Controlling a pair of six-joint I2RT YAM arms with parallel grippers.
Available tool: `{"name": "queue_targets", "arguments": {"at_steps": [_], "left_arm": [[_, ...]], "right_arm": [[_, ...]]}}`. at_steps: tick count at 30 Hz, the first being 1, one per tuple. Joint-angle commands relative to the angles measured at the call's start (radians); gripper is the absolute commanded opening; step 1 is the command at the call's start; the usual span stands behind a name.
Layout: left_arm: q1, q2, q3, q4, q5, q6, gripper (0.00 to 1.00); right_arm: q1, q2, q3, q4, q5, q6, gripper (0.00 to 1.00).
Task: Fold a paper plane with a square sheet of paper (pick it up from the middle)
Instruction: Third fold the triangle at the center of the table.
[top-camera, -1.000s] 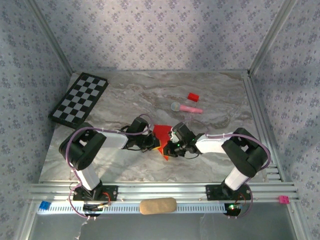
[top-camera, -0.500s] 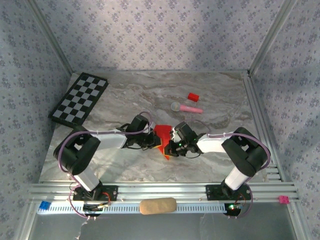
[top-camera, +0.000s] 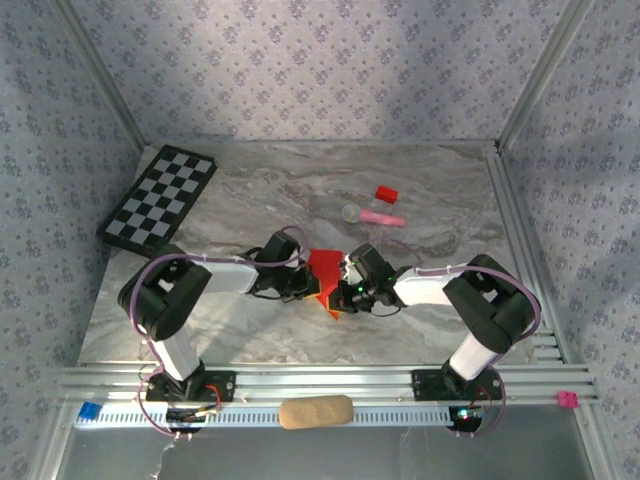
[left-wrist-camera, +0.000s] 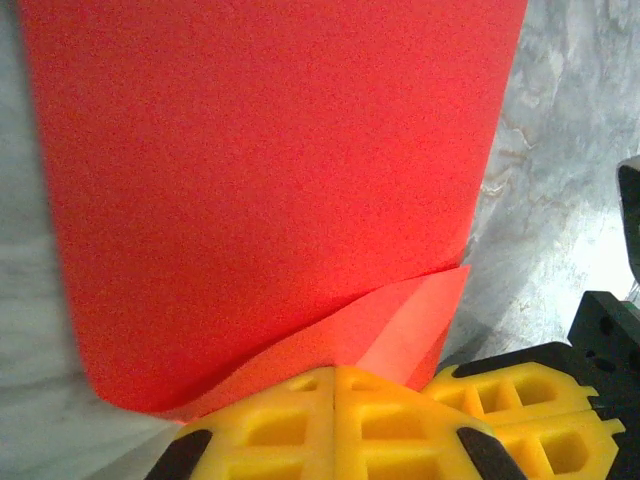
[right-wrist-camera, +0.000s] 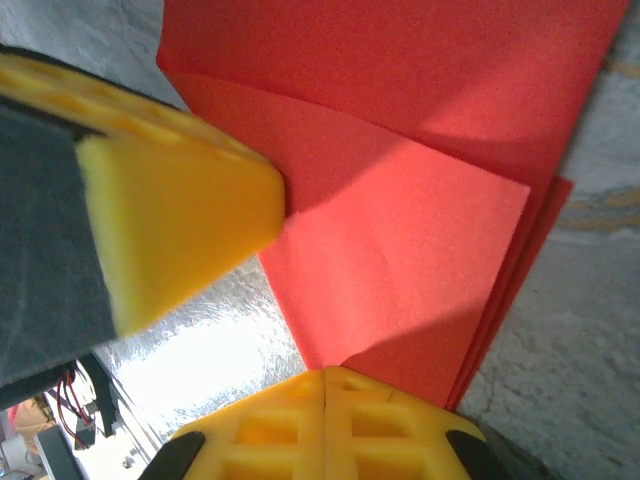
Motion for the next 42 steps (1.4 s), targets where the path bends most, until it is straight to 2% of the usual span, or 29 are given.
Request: {"name": "queue_targets", "arguments": {"at_steps": [1, 7, 15, 19, 23, 29, 32, 37, 42], "left_arm": [[0.055, 0.014, -0.008, -0.045, -0.048, 0.045, 0.02], [0.125, 0.022, -0.007, -0.085, -0.040, 0.084, 0.02], [0.165, -0.012, 0.012, -0.157, -0.065, 0.109, 0.00], [0.146, -0.086, 0.054, -0.192, -0.039, 0.108, 0.02], [0.101, -0.152, 0.074, -0.219, -0.078, 0.112, 0.05], [0.004, -0.099, 0.082, -0.142, -0.020, 0.070, 0.07], [-0.037, -0.050, 0.095, -0.117, -0.028, 0.056, 0.06], [-0.017, 0.016, 0.062, -0.095, -0.058, 0.043, 0.03], [0.022, 0.018, 0.004, -0.086, -0.071, 0.039, 0.02]], "right_arm": [[-0.006, 0.020, -0.044, -0.118, 0.065, -0.026, 0.00], [-0.009, 0.025, -0.038, -0.132, 0.066, -0.042, 0.00], [-0.013, 0.015, -0.025, -0.159, 0.071, -0.054, 0.00], [-0.018, 0.015, -0.016, -0.172, 0.064, -0.067, 0.00], [-0.025, 0.023, 0.003, -0.197, 0.059, -0.089, 0.00], [-0.029, 0.029, 0.005, -0.192, 0.061, -0.083, 0.00], [-0.029, 0.028, 0.004, -0.192, 0.061, -0.083, 0.00], [-0.029, 0.029, 0.008, -0.191, 0.051, -0.088, 0.00], [-0.030, -0.003, 0.015, -0.186, 0.048, -0.095, 0.00]]}}
